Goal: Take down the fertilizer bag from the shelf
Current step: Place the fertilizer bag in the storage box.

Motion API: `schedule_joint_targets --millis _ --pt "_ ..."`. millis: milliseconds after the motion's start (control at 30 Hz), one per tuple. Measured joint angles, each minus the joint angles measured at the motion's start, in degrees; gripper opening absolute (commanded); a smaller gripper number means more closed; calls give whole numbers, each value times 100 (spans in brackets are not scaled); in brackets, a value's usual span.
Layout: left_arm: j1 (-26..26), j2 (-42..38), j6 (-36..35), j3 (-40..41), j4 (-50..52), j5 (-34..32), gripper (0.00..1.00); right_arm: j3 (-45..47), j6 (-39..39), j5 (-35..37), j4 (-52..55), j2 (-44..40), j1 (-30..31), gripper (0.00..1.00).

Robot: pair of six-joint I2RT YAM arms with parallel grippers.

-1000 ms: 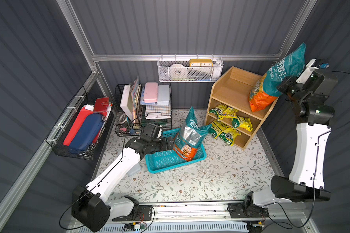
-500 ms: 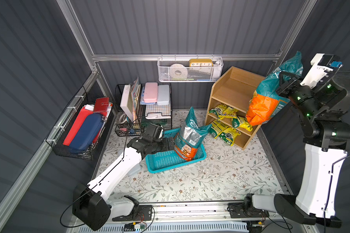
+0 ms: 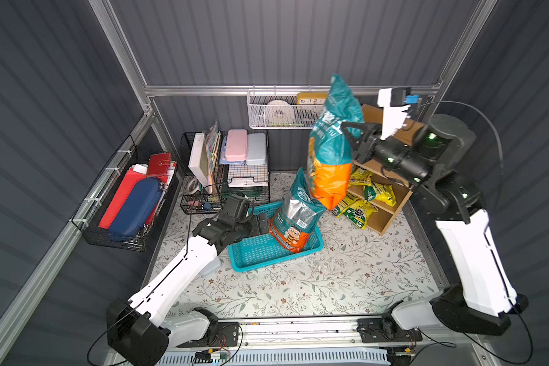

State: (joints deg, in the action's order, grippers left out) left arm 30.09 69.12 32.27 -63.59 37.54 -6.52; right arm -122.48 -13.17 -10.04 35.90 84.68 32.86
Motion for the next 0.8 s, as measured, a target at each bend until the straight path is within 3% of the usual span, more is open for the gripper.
schedule_joint_targets --millis 400,633,800 --pt "-114 -750 0 -37 815 -1869 99 1119 472 479 -271 960 1311 0" --pt "-120 -1145 131 181 793 -2186 99 2017 601 911 -1069 1252 1637 0" --pt "-120 -1143 249 356 811 -2168 100 3206 883 1526 -2437 1305 1939 0"
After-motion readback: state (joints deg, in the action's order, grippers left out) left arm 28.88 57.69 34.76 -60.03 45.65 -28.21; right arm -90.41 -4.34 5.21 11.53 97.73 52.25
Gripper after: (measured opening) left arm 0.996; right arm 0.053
